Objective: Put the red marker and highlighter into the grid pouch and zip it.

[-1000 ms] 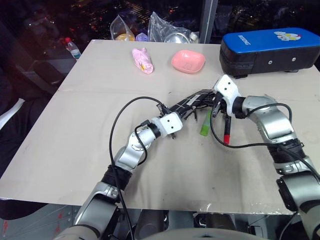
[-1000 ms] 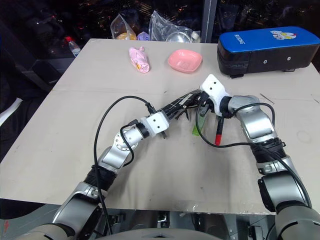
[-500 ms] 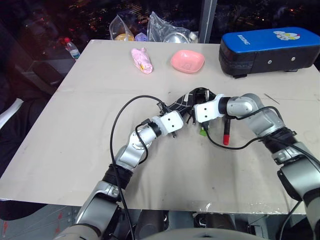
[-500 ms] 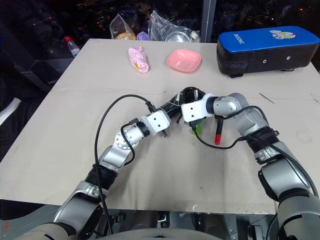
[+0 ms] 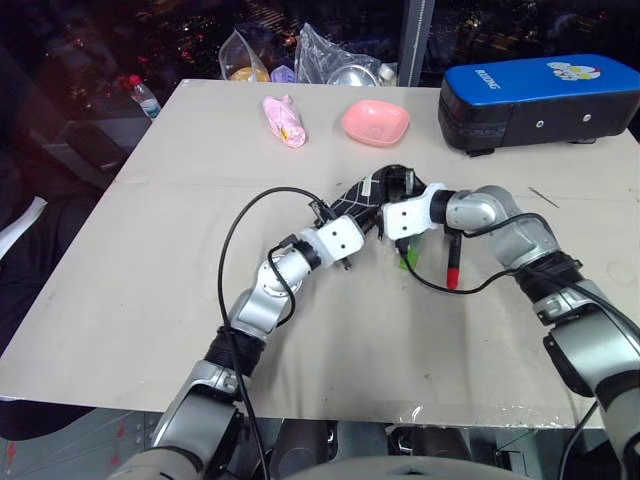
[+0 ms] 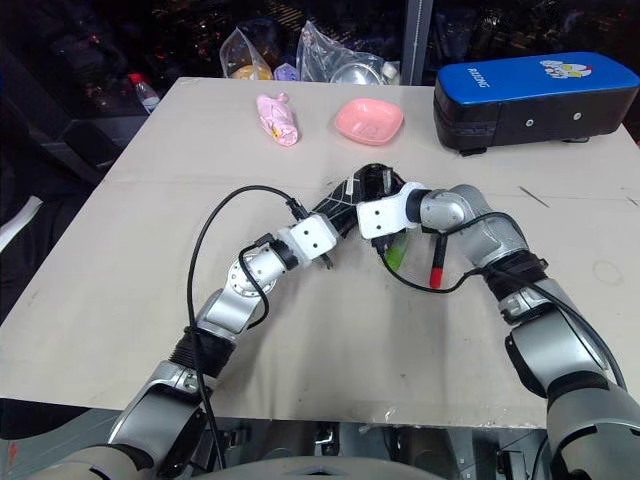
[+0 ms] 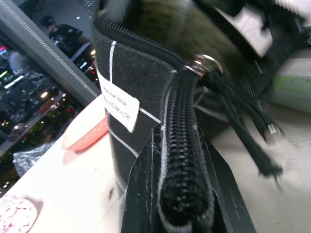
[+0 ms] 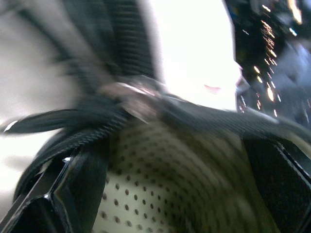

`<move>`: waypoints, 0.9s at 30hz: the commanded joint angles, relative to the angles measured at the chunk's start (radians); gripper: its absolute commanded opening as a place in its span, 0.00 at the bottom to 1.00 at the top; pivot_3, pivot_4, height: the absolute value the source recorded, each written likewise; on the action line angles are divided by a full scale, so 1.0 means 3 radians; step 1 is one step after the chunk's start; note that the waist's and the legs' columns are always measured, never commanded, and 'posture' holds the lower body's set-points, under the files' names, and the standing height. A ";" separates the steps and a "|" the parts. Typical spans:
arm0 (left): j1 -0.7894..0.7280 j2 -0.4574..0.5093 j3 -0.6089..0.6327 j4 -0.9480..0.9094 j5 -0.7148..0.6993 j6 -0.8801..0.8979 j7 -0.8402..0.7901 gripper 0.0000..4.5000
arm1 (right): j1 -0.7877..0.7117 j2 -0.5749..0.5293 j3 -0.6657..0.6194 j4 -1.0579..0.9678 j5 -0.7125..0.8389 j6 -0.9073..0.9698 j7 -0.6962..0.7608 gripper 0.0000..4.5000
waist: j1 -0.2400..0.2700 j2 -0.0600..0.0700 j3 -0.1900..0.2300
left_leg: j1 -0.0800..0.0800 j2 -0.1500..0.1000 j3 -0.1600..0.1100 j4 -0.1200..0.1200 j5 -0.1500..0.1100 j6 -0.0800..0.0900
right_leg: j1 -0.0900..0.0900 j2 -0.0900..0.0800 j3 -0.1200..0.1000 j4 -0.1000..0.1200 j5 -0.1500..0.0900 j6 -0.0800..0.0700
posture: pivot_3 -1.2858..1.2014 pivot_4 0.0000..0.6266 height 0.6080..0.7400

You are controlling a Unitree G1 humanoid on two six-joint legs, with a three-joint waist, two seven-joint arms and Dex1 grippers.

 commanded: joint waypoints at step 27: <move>-0.0157 0.0042 0.0148 0.0132 -0.0215 -0.0103 -0.0141 0.00 | 0.2450 0.0895 -0.1333 -0.3403 0.1380 0.4827 -0.1627 0.81 | -0.0007 -0.0002 -0.0001 | -0.0003 -0.0004 -0.0032 0.0001 0.0000 0.0001 | 0.0003 0.0003 -0.0004 -0.0001 0.0000 0.0000 | 0.52 0.24 0.61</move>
